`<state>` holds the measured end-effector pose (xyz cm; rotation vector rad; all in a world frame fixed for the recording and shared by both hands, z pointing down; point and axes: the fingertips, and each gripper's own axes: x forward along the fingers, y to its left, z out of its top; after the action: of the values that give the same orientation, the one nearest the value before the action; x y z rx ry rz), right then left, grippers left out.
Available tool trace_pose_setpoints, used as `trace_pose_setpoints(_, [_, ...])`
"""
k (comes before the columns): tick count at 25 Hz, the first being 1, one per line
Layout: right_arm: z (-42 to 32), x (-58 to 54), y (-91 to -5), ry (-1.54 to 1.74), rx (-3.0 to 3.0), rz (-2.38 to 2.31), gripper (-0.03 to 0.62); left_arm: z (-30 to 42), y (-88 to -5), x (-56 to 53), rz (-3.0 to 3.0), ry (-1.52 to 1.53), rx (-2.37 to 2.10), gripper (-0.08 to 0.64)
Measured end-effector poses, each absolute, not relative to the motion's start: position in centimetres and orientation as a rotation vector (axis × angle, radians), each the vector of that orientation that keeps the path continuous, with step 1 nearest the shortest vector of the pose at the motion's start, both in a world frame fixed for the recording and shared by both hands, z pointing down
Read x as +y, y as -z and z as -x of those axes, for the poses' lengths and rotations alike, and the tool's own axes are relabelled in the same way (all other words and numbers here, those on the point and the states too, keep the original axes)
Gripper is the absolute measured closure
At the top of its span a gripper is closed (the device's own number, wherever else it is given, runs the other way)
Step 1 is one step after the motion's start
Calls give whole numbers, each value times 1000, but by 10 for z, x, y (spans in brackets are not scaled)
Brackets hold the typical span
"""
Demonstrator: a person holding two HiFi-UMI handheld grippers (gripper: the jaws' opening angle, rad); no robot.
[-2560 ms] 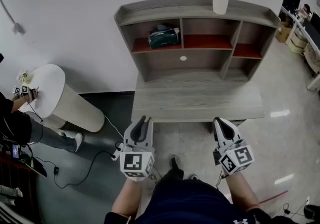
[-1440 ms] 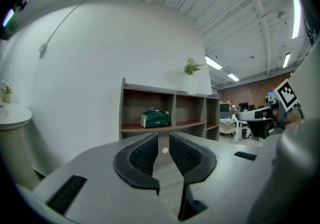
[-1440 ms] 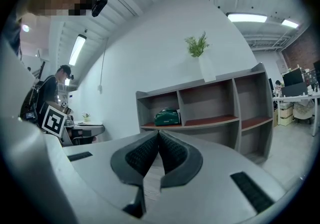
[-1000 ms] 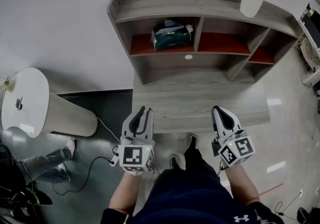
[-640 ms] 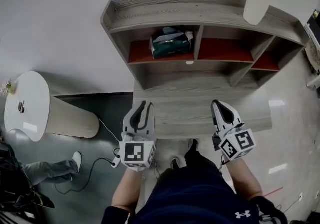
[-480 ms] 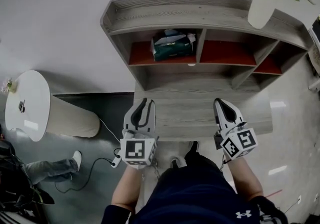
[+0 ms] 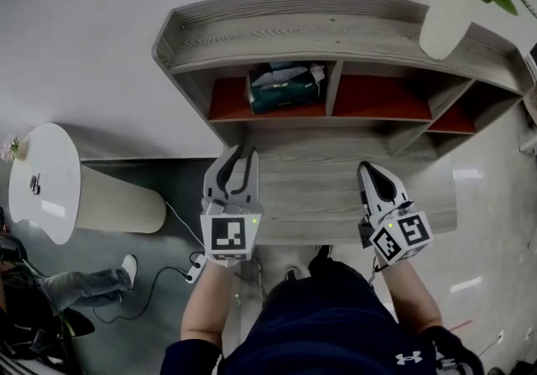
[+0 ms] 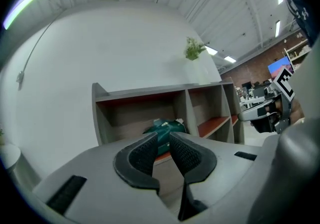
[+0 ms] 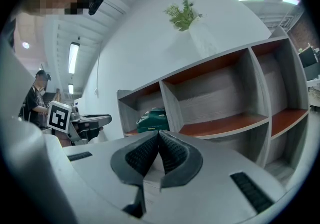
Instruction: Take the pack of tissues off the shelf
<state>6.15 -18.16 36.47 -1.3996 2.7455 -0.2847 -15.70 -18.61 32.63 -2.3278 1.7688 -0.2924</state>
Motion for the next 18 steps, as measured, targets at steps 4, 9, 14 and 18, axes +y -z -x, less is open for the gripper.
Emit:
trace_pose_setpoints(4, [-63, -192, -365, 286, 2747, 1389, 580, 154, -324, -202, 2319, 329, 1765, 479])
trace_pose_setpoints(9, [-66, -204, -366, 288, 2756, 1371, 580, 147, -323, -224, 2296, 391, 1723, 469])
trace_pose_setpoints(14, [-68, -215, -368, 301, 2761, 1352, 580, 137, -319, -247, 2273, 472, 1656, 449])
trace_pose_setpoints(18, [-71, -222, -368, 310, 2762, 1339, 580, 131, -320, -268, 2273, 526, 1629, 413])
